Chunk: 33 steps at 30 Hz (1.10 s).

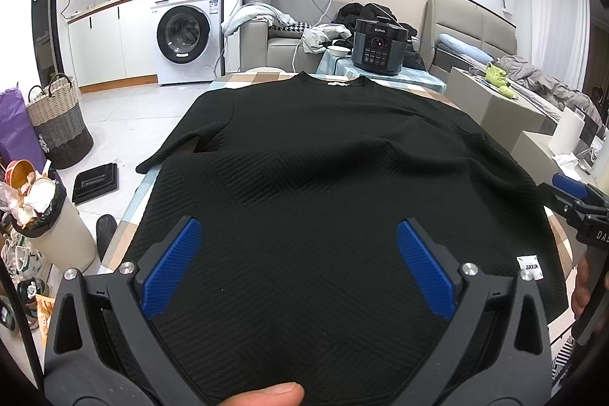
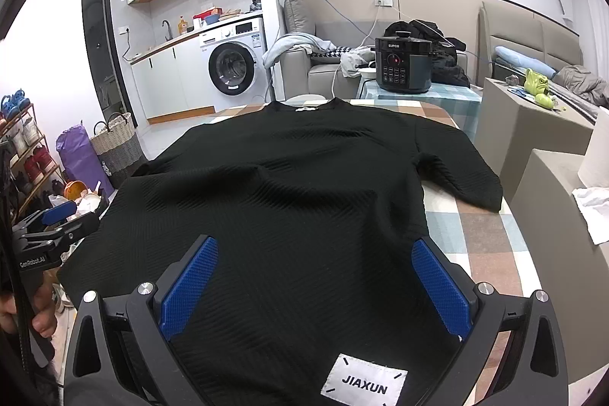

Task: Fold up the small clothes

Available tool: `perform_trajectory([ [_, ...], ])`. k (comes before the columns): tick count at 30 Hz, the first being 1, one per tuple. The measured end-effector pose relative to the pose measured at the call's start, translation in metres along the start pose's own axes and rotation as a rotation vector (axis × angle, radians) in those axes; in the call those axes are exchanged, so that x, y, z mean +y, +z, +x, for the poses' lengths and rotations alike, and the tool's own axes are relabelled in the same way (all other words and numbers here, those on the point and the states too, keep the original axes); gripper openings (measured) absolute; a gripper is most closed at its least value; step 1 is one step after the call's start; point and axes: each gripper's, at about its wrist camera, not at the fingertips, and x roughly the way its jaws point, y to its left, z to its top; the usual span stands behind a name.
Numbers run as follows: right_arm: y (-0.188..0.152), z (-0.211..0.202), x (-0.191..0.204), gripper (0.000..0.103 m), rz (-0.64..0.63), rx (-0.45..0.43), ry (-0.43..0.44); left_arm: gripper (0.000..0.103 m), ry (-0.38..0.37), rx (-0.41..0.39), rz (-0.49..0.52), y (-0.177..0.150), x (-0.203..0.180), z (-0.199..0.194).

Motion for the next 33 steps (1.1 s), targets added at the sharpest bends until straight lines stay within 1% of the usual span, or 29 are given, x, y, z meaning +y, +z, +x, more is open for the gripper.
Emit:
perform_trajectory([
  [25, 0.0, -0.001, -0.001, 0.103, 0.006, 0.004, 0.0, 0.102, -0.001, 0.006, -0.002, -0.001, 0.004, 0.003],
  [29, 0.003, -0.002, -0.002, 0.103, 0.014, -0.002, -0.001, 0.102, 0.008, 0.017, -0.013, -0.003, 0.007, 0.014],
  [33, 0.008, -0.005, -0.006, 0.103, 0.048, -0.013, -0.006, 0.102, 0.008, 0.03, -0.02, 0.0, 0.008, 0.018],
])
